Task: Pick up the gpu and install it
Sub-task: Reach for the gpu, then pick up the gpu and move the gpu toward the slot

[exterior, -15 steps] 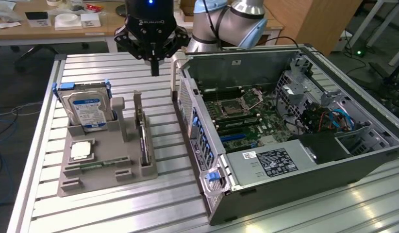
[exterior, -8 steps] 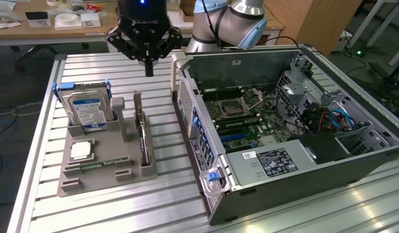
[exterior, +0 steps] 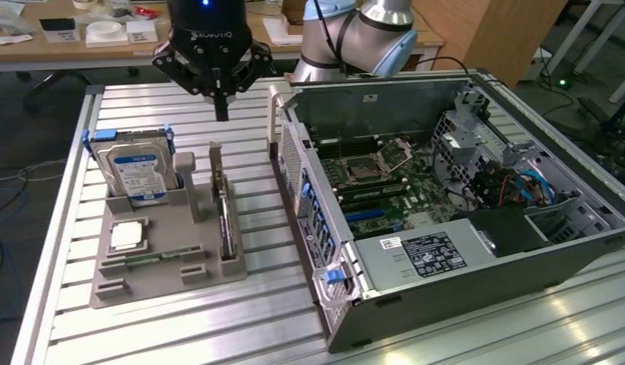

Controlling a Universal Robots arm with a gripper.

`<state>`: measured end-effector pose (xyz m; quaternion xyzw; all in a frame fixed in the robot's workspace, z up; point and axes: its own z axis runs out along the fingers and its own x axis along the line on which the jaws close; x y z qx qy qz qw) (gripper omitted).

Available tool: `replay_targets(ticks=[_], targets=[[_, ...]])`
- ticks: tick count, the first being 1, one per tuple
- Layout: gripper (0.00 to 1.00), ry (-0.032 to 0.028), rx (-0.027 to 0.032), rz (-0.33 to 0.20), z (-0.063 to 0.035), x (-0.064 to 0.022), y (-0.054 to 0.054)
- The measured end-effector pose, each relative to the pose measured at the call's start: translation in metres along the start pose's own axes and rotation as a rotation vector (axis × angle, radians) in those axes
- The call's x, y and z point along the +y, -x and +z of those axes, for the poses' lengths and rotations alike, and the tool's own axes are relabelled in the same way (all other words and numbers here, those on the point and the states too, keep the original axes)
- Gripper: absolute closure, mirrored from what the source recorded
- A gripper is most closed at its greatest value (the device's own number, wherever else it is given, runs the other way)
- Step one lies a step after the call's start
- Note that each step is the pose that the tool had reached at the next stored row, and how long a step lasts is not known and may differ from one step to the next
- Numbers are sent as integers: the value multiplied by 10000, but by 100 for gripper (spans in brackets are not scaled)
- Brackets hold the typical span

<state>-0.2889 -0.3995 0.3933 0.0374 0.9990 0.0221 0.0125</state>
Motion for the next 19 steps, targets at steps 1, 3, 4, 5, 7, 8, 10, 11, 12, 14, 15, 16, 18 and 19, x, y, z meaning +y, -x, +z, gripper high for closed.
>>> replay_targets(ticks=[1,3,4,5,7,8,10,11,12,14,15,16,18,19], targets=[[89,0,0,0,0,-1,-18],[89,0,1,0,-2,-4,-55],[89,0,1,0,-2,-6,-74],[89,0,1,0,-3,-7,-92],[89,0,0,1,-3,-11,-130],[89,0,0,1,-4,-12,-144],[89,0,1,0,-4,-12,-146],[89,0,1,0,-4,-12,-146],[89,0,1,0,-4,-12,-147],[89,0,0,0,-4,-12,-147],[89,0,1,0,-4,-12,-147],[89,0,0,1,-4,-12,-147],[89,0,1,0,-4,-12,-147],[89,0,1,1,-4,-12,-147]])
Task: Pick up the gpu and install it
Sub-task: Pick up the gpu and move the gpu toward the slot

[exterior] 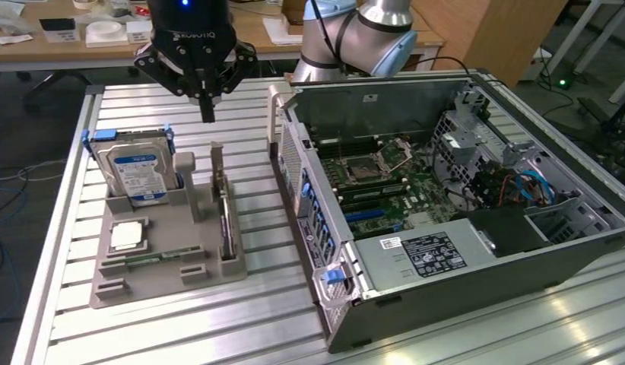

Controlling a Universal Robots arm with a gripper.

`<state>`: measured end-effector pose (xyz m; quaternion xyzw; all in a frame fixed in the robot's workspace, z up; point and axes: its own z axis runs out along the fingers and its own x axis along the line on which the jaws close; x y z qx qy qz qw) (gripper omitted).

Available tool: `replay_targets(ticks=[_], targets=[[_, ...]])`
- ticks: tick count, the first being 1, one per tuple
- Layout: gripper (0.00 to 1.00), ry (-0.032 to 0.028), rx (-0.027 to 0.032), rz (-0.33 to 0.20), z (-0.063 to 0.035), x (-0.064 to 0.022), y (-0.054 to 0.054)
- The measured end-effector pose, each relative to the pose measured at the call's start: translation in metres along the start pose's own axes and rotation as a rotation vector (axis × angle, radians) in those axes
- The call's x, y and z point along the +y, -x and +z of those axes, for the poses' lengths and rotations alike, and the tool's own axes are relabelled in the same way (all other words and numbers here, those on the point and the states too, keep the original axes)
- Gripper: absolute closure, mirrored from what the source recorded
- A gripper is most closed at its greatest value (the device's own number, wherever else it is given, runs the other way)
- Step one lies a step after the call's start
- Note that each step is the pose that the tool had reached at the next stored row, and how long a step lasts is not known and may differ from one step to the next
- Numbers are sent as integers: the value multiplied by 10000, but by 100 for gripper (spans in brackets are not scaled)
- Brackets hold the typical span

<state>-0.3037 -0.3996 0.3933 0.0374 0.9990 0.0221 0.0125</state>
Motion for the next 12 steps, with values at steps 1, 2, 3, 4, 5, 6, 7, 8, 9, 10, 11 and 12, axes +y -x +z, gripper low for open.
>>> replay_targets(ticks=[1,2,3,4,5,6,7,8,9,10,11,12], targets=[[89,0,0,0,0,0,0],[89,0,0,0,0,0,0],[89,0,0,-1,0,0,0],[89,0,0,0,0,0,0],[89,0,0,0,0,0,0],[83,0,0,-1,0,0,0],[77,0,0,0,0,0,0],[77,0,0,-1,0,0,0],[71,-1,0,-1,0,0,0],[65,0,0,0,0,0,0],[65,0,0,0,0,0,0],[59,0,0,-1,0,0,0]])
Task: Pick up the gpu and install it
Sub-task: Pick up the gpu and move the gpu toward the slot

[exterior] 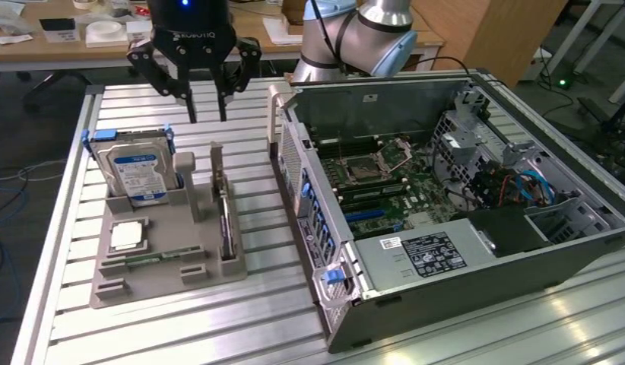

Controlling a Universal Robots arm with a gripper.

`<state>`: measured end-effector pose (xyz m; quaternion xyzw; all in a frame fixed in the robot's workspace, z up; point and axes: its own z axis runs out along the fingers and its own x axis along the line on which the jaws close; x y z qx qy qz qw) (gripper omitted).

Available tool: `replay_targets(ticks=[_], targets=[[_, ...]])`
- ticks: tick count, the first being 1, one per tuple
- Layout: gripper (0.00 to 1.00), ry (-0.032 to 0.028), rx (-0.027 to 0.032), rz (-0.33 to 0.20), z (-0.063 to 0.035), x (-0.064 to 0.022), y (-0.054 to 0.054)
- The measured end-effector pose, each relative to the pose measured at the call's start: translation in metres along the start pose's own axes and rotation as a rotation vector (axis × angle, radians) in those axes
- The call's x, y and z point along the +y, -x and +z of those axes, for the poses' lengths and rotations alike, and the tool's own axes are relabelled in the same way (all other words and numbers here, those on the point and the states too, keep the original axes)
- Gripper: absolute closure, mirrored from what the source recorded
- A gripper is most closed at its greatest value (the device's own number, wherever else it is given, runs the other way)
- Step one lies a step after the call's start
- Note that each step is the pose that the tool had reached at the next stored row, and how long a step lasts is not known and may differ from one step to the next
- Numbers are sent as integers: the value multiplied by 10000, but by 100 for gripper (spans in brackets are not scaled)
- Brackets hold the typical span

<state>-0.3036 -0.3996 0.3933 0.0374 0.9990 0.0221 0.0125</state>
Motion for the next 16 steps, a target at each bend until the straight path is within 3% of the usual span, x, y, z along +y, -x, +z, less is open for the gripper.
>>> replay_targets(ticks=[2,5,7,9,10,16], targets=[[47,0,0,1,0,0,0],[42,0,0,0,0,0,0],[30,1,0,0,0,0,0],[30,-1,7,-18,6,0,0],[24,-1,13,-66,8,0,-1],[24,10,51,-635,39,-5,0]])
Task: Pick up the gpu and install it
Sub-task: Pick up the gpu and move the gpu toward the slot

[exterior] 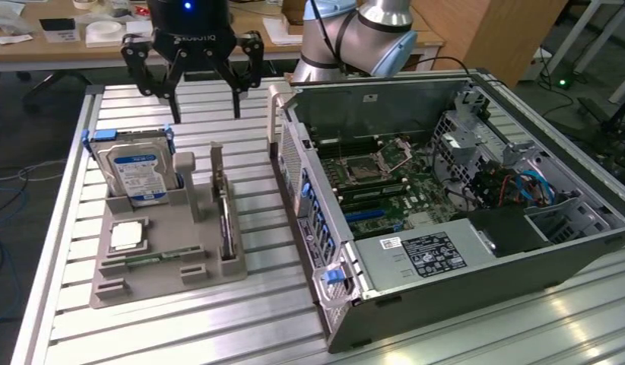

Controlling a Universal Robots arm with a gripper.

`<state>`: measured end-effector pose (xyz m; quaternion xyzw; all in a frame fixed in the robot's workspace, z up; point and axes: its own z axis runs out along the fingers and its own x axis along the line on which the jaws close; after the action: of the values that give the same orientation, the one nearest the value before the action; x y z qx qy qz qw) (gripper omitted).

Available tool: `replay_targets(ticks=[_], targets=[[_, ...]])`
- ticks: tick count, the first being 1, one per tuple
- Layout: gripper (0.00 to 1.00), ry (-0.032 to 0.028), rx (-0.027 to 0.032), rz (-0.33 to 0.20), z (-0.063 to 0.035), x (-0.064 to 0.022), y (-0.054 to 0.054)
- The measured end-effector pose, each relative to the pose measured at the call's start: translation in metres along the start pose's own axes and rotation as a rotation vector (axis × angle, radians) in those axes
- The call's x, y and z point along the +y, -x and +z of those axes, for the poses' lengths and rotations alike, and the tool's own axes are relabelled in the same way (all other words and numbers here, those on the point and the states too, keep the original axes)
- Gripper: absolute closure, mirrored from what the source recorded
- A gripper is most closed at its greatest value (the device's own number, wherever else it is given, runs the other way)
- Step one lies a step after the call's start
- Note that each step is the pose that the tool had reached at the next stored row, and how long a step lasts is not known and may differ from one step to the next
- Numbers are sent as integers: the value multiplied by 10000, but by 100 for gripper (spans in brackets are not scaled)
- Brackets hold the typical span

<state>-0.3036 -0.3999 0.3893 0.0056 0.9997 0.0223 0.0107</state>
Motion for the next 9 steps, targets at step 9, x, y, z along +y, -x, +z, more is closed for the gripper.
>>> replay_targets(ticks=[9], targets=[[24,8,18,-389,119,-27,-1]])
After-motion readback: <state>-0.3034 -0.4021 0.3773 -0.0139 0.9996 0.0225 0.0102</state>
